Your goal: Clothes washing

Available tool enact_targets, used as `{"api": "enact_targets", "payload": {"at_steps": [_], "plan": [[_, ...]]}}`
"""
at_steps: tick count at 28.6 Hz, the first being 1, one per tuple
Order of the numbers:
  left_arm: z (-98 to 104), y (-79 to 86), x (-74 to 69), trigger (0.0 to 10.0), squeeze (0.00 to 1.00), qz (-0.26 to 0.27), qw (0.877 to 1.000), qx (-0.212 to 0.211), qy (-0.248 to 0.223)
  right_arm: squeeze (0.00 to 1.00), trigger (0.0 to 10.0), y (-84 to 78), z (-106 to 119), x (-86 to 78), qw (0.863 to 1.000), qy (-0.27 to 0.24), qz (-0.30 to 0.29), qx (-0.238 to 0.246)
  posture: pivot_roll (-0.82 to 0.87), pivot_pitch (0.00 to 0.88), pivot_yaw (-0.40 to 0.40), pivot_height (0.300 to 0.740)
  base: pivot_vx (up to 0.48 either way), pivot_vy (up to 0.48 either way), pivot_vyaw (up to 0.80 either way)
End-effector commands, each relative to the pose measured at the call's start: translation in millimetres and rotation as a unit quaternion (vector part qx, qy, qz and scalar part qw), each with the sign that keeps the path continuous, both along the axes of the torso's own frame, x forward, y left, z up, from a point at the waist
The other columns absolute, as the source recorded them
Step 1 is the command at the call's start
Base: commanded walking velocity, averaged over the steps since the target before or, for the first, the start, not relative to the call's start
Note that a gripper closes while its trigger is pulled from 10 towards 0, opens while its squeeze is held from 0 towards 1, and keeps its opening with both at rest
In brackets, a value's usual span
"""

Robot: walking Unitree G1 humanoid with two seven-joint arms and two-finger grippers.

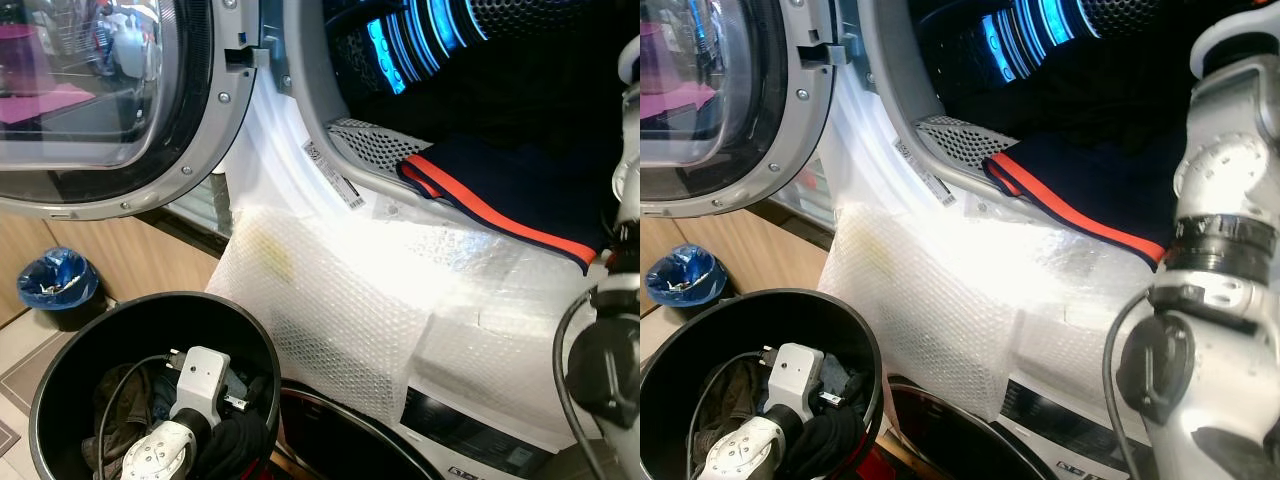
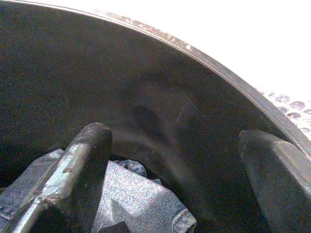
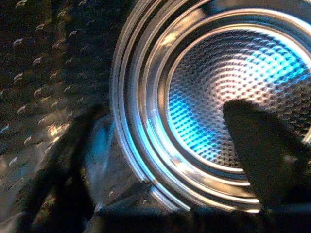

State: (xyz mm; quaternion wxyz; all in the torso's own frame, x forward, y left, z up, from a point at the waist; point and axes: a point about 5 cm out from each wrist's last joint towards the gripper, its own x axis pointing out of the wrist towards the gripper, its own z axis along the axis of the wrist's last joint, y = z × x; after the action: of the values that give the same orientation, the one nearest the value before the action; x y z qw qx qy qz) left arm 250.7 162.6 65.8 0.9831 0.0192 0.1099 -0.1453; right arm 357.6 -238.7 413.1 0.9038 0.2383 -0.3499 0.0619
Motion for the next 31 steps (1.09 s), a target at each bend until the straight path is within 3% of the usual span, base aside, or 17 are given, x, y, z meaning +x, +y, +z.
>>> {"api": "enact_targets", "payload": {"at_steps": [1,7,13,16,18,19,21,24,25,28,29,31], "plan": [[-6.1,-4.9,-3.3,10.0,0.0,-0.013,1.0,0.003,0.014,0.0,10.0,-0.1,-11.0,-8.6,1.0,-0.012,0.025,0.001,-0.01,0.098,-0.079,0.74,0.0,0.0,0.0],[-6.1,-4.6,-3.5,10.0,0.0,-0.013,1.0,0.003,0.014,0.0,10.0,2.4,-26.2,-17.6,0.998,-0.02,0.059,0.012,-0.02,0.1,-0.079,0.74,0.0,0.0,0.0],[-2.3,-3.7,-3.8,10.0,0.0,-0.014,1.0,0.003,0.004,0.0,10.0,31.3,-74.4,-49.4,0.983,-0.021,0.181,0.019,-0.02,0.114,-0.08,0.74,0.0,0.0,0.0],[5.0,0.9,-3.6,10.0,0.0,-0.005,1.0,0.002,-0.018,0.0,10.0,35.5,-85.6,-69.1,0.966,-0.045,0.247,0.063,-0.01,0.116,-0.081,0.74,0.0,0.0,0.0],[19.2,8.4,-0.5,10.0,0.0,0.023,0.998,-0.005,-0.063,0.0,10.0,42.3,-86.5,-82.9,0.95,-0.071,0.297,0.066,-0.01,0.116,-0.083,0.74,0.0,0.0,0.0],[35.5,15.2,2.6,10.0,0.0,0.045,0.993,-0.006,-0.108,0.0,10.0,44.9,-88.6,-86.6,0.947,-0.071,0.307,0.069,0.0,0.115,-0.083,0.74,0.0,0.0,0.0],[45.1,17.0,3.7,10.0,0.0,0.044,0.991,-0.005,-0.128,0.0,10.0,45.1,-91.6,-86.4,0.95,-0.06,0.297,0.075,0.0,0.116,-0.084,0.74,0.0,0.0,0.0],[62.4,13.6,4.7,10.0,0.0,0.008,0.988,0.014,-0.157,0.0,10.0,46.8,-94.3,-85.7,0.949,-0.054,0.3,0.086,0.01,0.113,-0.086,0.74,0.0,0.0,0.0],[82.0,5.6,4.3,10.0,0.0,-0.051,0.98,0.053,-0.182,0.0,10.0,48.7,-95.5,-82.6,0.948,-0.049,0.302,0.09,0.02,0.105,-0.089,0.74,0.0,0.0,0.0],[101.5,-5.2,1.9,10.0,0.0,-0.129,0.962,0.132,-0.203,0.0,10.0,50.3,-95.4,-76.2,0.949,-0.041,0.296,0.099,0.02,0.1,-0.09,0.74,0.0,0.0,0.0],[101.5,-5.2,1.9,10.0,0.0,-0.129,0.962,0.132,-0.203,0.0,10.0,50.3,-95.4,-76.2,0.949,-0.041,0.296,0.099,0.02,0.1,-0.09,0.74,0.0,0.0,0.0],[111.2,-10.6,-0.7,10.0,0.0,-0.17,0.949,0.164,-0.209,0.0,10.0,50.3,-94.8,-74.3,0.949,-0.037,0.295,0.106,0.03,0.098,-0.091,0.74,0.0,0.0,0.0]]}}
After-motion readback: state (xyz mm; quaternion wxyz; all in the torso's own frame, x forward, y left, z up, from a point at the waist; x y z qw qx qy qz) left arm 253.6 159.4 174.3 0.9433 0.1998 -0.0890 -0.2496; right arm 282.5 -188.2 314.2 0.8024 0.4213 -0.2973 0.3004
